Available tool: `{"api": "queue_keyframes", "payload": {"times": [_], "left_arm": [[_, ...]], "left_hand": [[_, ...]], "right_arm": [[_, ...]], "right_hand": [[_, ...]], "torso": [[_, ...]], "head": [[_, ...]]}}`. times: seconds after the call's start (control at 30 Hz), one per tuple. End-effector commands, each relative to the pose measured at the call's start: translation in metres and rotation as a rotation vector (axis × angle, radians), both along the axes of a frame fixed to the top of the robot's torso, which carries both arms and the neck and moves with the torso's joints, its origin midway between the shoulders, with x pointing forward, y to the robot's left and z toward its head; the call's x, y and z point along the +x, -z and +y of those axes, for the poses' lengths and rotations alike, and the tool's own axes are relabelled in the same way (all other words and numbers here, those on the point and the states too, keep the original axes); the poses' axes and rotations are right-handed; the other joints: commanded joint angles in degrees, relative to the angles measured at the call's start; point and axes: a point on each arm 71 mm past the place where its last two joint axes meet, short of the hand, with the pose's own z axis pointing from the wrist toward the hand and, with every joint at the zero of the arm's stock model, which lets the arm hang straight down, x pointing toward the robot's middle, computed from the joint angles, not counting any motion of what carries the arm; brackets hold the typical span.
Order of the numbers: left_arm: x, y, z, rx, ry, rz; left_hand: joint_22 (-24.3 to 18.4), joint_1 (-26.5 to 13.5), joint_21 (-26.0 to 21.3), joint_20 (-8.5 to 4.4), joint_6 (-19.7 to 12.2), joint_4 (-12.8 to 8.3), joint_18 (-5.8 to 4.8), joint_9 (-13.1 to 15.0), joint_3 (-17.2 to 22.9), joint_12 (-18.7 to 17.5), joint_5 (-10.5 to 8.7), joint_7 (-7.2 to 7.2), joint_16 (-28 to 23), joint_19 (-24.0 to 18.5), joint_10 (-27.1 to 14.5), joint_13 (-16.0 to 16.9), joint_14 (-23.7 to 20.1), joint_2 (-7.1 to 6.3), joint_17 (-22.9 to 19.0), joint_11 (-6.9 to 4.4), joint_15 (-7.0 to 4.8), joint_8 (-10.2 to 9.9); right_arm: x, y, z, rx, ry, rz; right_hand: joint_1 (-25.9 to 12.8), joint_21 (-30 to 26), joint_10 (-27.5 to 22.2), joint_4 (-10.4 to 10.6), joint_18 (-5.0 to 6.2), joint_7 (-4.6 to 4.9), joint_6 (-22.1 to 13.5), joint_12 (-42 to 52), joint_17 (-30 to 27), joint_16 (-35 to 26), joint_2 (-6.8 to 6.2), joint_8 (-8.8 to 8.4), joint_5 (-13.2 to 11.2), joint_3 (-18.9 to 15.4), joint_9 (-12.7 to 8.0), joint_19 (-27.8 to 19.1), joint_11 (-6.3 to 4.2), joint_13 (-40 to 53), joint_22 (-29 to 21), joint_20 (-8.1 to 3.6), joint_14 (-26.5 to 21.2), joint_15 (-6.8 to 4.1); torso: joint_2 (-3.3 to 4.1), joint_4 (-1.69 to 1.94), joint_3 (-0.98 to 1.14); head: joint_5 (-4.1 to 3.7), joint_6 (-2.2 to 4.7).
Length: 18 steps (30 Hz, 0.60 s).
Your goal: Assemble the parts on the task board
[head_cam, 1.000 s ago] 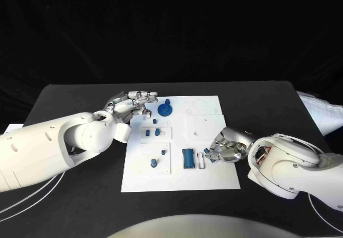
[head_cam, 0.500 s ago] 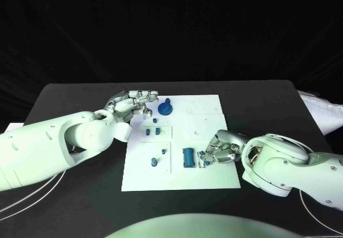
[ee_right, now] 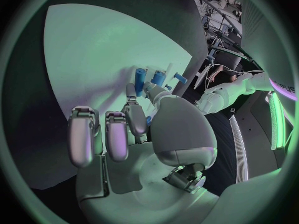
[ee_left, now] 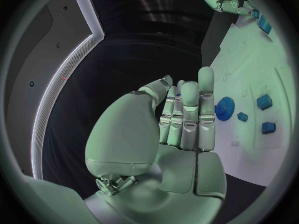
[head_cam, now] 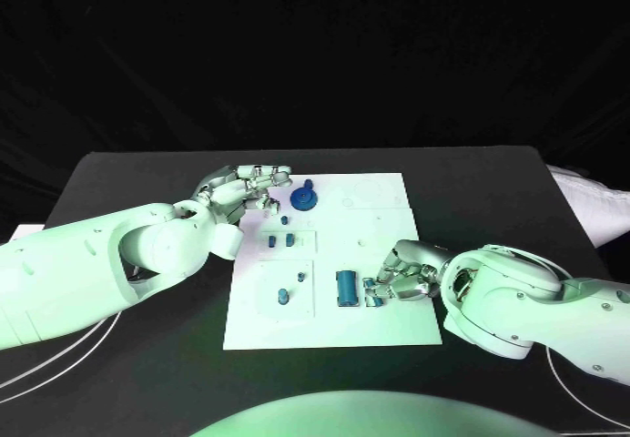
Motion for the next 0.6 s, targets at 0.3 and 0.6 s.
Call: {"api": "queue_keyframes", "payload": {"times": [0.3,0.6], "left_arm": [[-0.0012,-0.0009,-0.0029,-0.008,0.023,-0.004],[-0.0016,-0.0008,-0.0032,-0.007,0.027,-0.001]], "left_hand": [[-0.1,0.0,-0.3,0.13,-0.2,0.0,0.98,-0.1,-0.3,0.2,0.03,0.04,0.2,0.3,-0.4,0.1,-0.1,0.49,-0.1,-0.10,-0.13,0.2],[-0.2,0.1,-0.5,0.14,-0.3,0.0,1.01,-0.1,-0.5,0.4,0.03,0.05,0.1,0.3,-0.6,0.1,-0.3,0.56,-0.4,-0.09,-0.12,0.3]], "right_arm": [[0.0002,0.0025,0.0022,-0.028,-0.025,0.009],[0.0004,0.0029,0.0046,-0.030,-0.033,0.010]], "right_hand": [[-2.0,0.4,0.6,1.4,-0.62,-0.17,0.9,0.7,10.3,0.0,0.62,0.62,0.2,-0.5,0.4,1.1,-0.24,2.0,1.9,-0.47,5.0,-0.61],[-2.7,0.5,0.8,1.9,-0.66,-0.27,1.1,1.0,10.5,0.1,0.90,0.80,0.1,-0.8,0.6,1.2,-0.32,2.3,2.1,-0.52,5.0,-0.69]], "torso": [[0.00,0.02,-0.05],[-0.03,0.00,-0.03]], "head": [[0.00,-0.07],[0.09,-0.21]]}}
